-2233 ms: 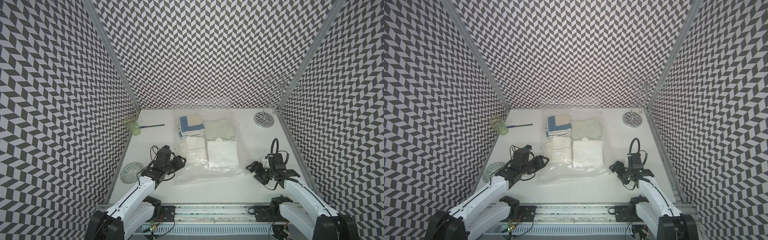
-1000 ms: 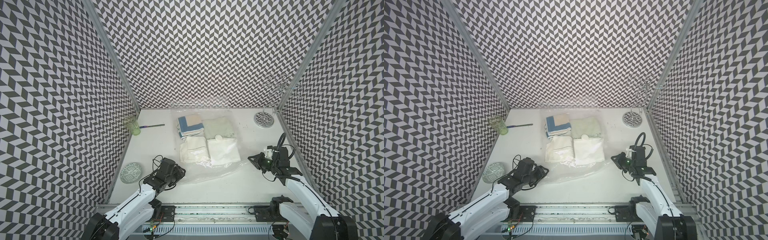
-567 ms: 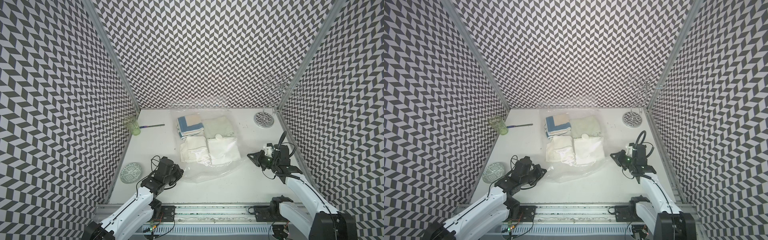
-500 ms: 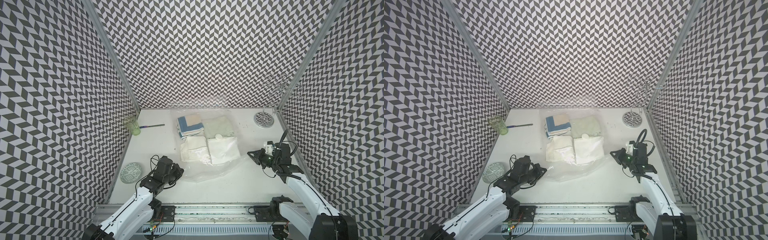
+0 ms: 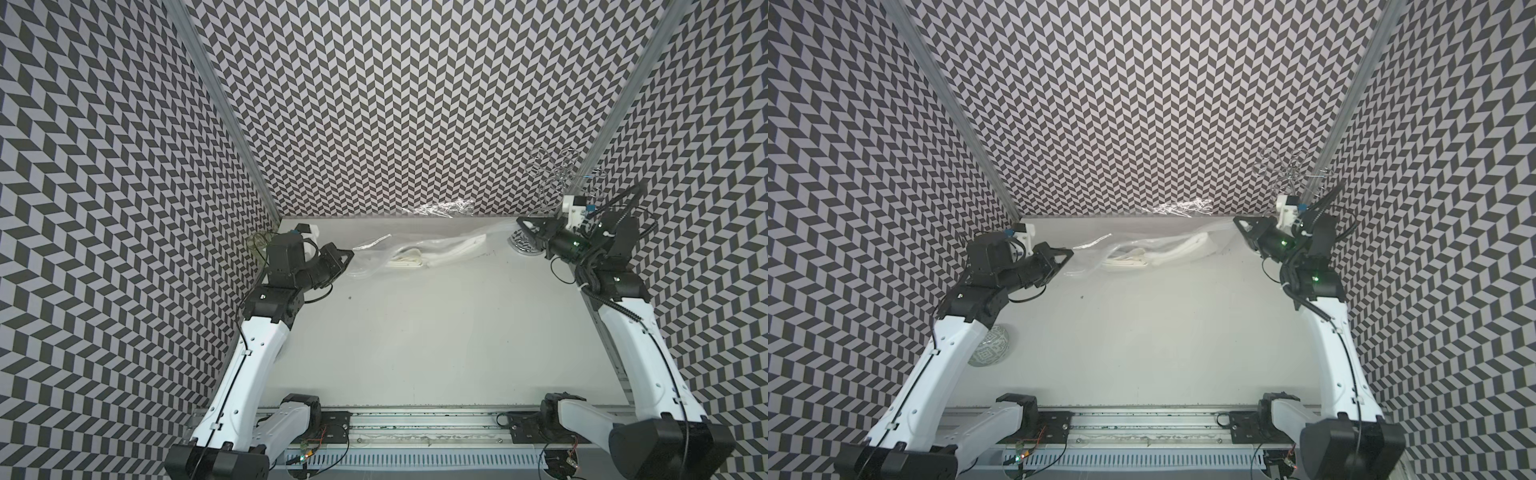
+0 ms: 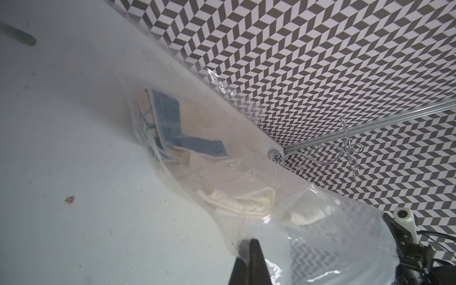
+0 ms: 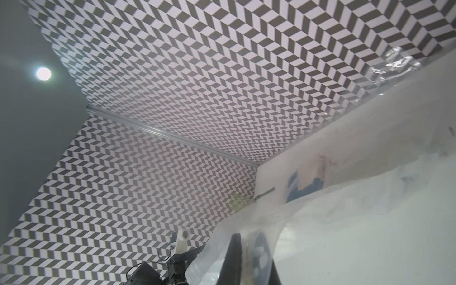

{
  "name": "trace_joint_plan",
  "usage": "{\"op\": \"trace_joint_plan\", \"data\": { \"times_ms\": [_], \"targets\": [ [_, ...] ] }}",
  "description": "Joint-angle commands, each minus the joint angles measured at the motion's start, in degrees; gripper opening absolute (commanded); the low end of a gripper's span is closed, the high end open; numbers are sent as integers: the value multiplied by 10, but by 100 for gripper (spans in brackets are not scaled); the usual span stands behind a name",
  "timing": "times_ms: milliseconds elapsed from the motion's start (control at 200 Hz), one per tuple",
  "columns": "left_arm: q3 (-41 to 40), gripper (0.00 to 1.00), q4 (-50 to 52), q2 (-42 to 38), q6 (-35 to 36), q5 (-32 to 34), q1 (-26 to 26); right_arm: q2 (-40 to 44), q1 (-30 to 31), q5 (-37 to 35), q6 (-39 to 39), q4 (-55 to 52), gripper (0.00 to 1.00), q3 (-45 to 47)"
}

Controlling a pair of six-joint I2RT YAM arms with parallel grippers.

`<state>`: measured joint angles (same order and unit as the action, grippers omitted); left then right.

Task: Place the folded towel into the vacuum bag
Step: Adjust the vacuum bag at the center of the board.

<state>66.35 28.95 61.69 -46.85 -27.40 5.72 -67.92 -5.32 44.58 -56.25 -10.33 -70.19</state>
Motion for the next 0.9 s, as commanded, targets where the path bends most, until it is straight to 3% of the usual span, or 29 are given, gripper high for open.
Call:
{"op": "trace_joint_plan", "data": {
  "times_ms": [0,205,300,411,491,576,676,891],
  "targets": [
    [35,0,15,11,31,-23,-8,-12,-8,33,-38,51,0,-15],
    [20,0,0,9,27,-45,-29,4,-11,45,-65,89,0,34],
    [15,0,10,4,42,-26,-31,17,-10,6,-27,38,0,48],
    [6,0,9,5,44,-44,-36,36,-16,30,-57,78,0,96],
    [-1,0,16,3,52,-39,-36,46,-16,0,-24,34,0,83],
    [-54,0,3,-10,46,-50,-36,53,-16,-22,-1,4,0,107],
    [-131,0,-28,-33,26,-65,-36,60,-16,19,-16,24,0,185],
    [-256,4,-52,-68,26,-47,-37,87,-12,5,27,-6,0,285]
  ]
}}
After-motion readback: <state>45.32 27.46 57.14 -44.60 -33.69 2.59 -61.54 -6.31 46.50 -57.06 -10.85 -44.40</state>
